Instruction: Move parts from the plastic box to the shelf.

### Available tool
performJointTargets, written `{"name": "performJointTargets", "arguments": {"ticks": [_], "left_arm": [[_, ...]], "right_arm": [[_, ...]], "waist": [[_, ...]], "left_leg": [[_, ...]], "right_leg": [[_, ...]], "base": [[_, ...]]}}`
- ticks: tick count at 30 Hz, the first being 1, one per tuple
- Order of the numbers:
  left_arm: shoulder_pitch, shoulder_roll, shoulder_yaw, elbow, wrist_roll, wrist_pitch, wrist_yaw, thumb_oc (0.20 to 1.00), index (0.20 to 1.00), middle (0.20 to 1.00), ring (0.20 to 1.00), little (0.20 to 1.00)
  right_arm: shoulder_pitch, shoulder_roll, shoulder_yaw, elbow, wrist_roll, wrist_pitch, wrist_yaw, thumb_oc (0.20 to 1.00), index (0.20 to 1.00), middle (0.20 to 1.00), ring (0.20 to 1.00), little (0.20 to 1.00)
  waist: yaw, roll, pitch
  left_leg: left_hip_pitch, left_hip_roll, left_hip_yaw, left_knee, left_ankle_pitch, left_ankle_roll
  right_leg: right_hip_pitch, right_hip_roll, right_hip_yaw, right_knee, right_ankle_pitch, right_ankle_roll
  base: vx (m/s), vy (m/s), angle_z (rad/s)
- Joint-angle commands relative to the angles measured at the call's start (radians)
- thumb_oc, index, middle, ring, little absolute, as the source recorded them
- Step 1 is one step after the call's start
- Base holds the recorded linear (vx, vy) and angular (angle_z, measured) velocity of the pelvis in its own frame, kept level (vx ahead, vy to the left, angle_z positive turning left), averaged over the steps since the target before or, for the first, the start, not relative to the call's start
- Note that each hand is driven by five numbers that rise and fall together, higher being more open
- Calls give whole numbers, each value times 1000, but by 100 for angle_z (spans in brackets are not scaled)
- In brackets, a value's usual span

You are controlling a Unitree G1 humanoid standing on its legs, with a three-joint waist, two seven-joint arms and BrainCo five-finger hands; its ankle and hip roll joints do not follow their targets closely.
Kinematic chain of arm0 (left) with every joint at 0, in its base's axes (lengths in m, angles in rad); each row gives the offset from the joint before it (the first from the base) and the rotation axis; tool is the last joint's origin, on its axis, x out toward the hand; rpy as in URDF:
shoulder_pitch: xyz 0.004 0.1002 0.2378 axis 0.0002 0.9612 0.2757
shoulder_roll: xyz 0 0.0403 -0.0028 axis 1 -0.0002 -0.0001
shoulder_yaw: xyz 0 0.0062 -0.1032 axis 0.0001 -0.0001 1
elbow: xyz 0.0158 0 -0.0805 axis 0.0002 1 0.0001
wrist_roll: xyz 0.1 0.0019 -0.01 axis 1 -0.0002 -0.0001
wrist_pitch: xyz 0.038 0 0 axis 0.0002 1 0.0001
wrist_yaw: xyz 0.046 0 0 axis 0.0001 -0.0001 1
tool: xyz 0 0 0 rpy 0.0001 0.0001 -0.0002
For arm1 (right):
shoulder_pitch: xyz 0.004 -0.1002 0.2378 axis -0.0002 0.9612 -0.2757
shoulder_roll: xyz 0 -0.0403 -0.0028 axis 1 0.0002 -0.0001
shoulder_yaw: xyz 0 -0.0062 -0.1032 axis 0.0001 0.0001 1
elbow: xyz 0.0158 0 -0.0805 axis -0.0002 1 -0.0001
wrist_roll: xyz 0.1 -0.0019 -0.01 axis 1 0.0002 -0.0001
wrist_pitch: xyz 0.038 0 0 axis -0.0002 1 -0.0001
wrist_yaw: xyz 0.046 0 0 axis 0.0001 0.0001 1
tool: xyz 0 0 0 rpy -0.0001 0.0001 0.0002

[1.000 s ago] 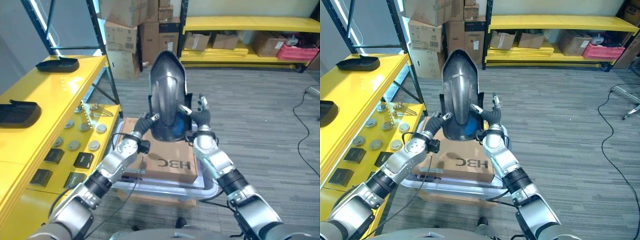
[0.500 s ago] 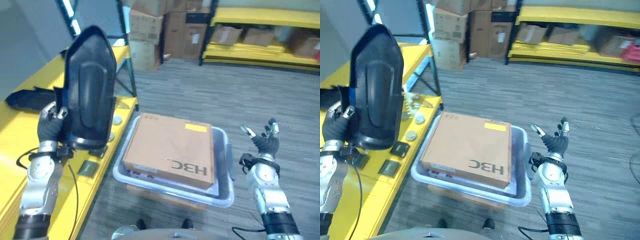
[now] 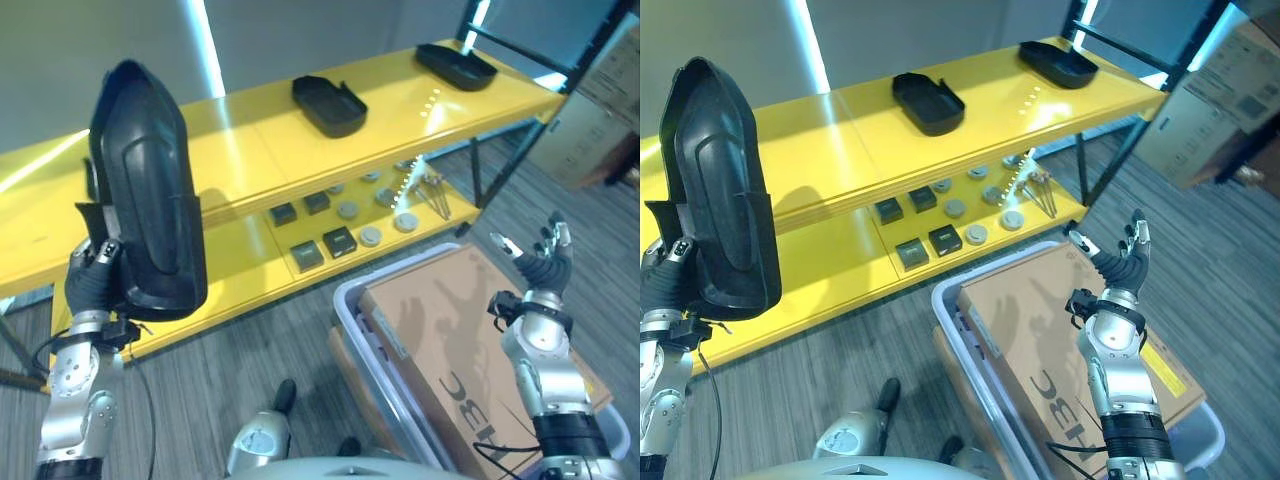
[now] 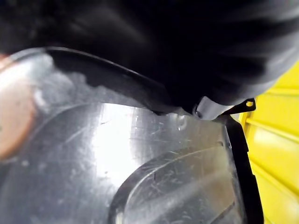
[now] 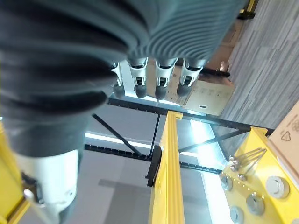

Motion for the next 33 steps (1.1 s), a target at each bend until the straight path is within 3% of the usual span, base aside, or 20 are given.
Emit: {"name": "performJointTargets", "arguments": {"ticks": [1,4,5,7,10,11,13,17,20,22,23,24,27,31,32,33], "left_arm": [[-78,28,22,-72,38,-110,1,200,200,200,200,200],[-84,35,18,-90,58,-117,70,200,200,200,200,200],[-93,38,20,-99,53,-116,88,200,200,200,200,200],[-91,39,30,-108,46,-109,84,200,200,200,200,200],[-91,42,33,-109,20,-103,63,200,200,200,200,200],[-97,45,19,-101,15,-102,55,200,200,200,200,200],[-100,43,7,-98,20,-98,57,200,200,200,200,200],[-86,38,-5,-97,33,-93,50,200,200,200,200,200],[-60,30,11,-105,33,-93,17,200,200,200,200,200],[-54,27,13,-104,32,-95,4,200,200,200,200,200],[-56,23,12,-97,37,-98,-15,200,200,200,200,200],[-60,21,10,-94,40,-97,-20,200,200,200,200,200],[-97,24,-10,-93,50,-71,-30,200,200,200,200,200],[-197,34,-81,-83,68,-11,20,200,200,200,200,200],[-227,31,-111,-83,82,11,41,200,200,200,200,200],[-232,30,-117,-83,84,16,47,200,200,200,200,200]], "right_arm": [[35,-9,3,-50,2,-29,8,1000,1000,1000,1000,1000],[55,-10,11,-44,-25,-35,27,1000,1000,1000,1000,1000],[55,-29,10,-18,-93,-54,43,1000,1000,1000,1000,1000],[57,-60,6,-21,-129,-68,67,1000,1000,1000,1000,1000],[68,-85,3,-45,-123,-48,88,1000,1000,1000,1000,1000],[64,-97,21,-48,-153,-26,161,1000,1000,1000,1000,1000],[61,-100,49,-48,-158,1,216,1000,1000,1000,1000,1000],[56,-68,168,2,-184,88,384,1000,1000,1000,1000,1000],[83,-23,271,128,-285,107,462,1000,1000,1000,1000,1000],[96,0,317,221,-320,128,462,1000,1000,1000,1000,1000],[102,34,357,379,-352,161,479,1000,1000,1000,1000,1000],[106,45,367,429,-368,151,472,1000,1000,1000,1000,1000],[99,82,401,652,-343,195,469,1000,1000,1000,1000,1000],[92,127,403,877,-231,227,415,1000,1000,1000,1000,1000],[92,137,362,956,-156,253,412,1000,1000,1000,1000,1000],[91,138,354,967,-144,263,413,1000,1000,1000,1000,1000]], "waist": [[-89,-21,-35],[-107,-40,-28],[-114,-56,-31],[-123,-60,-34],[-139,-57,-44],[-148,-49,-57],[-148,-44,-60],[-124,-42,-69],[-102,-45,-67],[-93,-47,-65],[-80,-46,-60],[-77,-44,-59],[-63,-34,-52],[-69,-18,-32],[-92,-9,-18],[-94,-9,-16]], "left_leg": [[-57,9,165,-26,168,-35],[-47,53,205,68,146,-37],[-10,74,212,114,86,-46],[29,101,248,123,59,-49],[96,122,316,87,47,-57],[139,114,350,15,65,-66],[146,109,353,-1,74,-67],[169,63,323,-19,48,-43],[168,33,308,-3,22,-19],[164,19,302,6,10,-9],[161,-2,290,14,-4,8],[161,-9,286,14,-7,12],[159,-43,270,16,-25,41],[159,-108,229,12,-52,100],[171,-131,193,10,-64,126],[173,-137,189,10,-67,132]], "right_leg": [[34,13,-12,-95,68,83],[31,-9,-44,-99,69,73],[32,-38,-56,-112,66,80],[38,-55,-81,-127,70,80],[52,-69,-123,-150,73,83],[64,-78,-145,-162,78,95],[66,-87,-147,-152,75,98],[67,-116,-141,-126,66,116],[63,-145,-136,-105,65,128],[62,-158,-134,-94,64,134],[59,-176,-129,-73,62,143],[57,-182,-127,-64,60,146],[33,-214,-111,11,59,165],[-54,-273,-38,235,120,183],[-112,-261,34,372,141,179],[-128,-261,50,397,145,180]], "base": [[-117,35,134],[-83,86,73],[-20,168,42],[-16,189,68],[20,213,76],[68,294,123],[102,280,103],[119,264,50],[86,248,19],[62,208,17],[75,233,18],[94,283,11],[78,248,11],[87,247,11],[98,205,22],[96,183,27]]}}
